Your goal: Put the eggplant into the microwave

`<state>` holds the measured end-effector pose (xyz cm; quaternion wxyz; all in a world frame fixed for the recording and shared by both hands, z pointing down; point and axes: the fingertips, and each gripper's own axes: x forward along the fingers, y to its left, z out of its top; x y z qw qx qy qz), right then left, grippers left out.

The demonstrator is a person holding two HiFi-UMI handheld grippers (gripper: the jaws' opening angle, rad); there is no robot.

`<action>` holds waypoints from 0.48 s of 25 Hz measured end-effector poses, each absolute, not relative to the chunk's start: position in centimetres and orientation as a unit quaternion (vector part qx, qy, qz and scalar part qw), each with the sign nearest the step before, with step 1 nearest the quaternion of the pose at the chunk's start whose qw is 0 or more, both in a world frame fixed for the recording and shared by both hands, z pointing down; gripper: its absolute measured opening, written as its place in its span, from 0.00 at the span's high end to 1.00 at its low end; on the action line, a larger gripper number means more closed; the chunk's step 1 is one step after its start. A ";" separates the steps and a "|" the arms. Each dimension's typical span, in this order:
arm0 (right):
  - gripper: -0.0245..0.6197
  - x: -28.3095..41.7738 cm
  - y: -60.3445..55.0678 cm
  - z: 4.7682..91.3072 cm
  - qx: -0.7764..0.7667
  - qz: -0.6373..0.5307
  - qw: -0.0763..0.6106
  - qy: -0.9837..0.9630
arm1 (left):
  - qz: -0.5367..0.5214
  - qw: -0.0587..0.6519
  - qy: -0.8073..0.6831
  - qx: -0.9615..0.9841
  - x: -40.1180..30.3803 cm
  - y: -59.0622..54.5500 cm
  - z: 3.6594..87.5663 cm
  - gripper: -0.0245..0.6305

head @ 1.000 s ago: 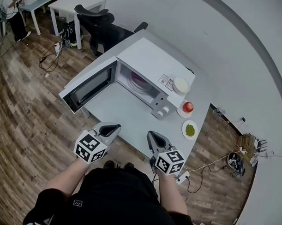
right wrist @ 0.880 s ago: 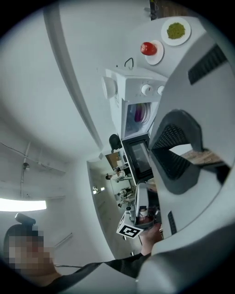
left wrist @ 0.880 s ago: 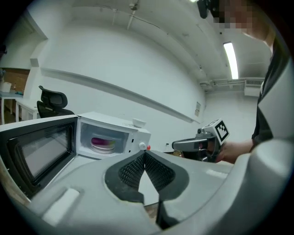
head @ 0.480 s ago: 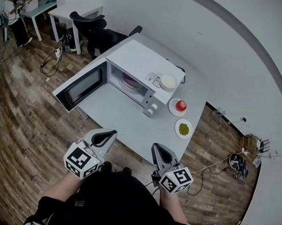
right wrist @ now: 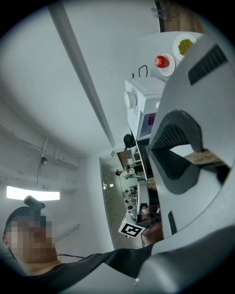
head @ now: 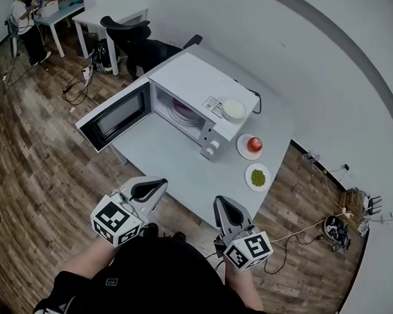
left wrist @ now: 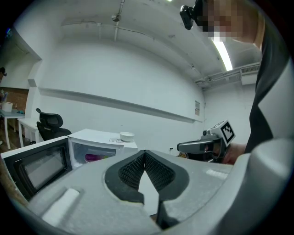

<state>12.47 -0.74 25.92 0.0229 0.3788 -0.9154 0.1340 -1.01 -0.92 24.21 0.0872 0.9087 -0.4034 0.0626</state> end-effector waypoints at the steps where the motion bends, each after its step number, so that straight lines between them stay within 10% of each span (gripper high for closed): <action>1: 0.94 12.5 -0.8 25.8 0.378 0.131 0.023 -0.916 | 0.062 0.088 -0.404 0.908 -1.0 -1.0 24.2 0.95; 12: 0.94 12.4 -1.7 25.5 0.364 0.118 0.023 -0.924 | 0.058 0.080 -0.412 0.906 -0.4 -1.5 23.6 0.95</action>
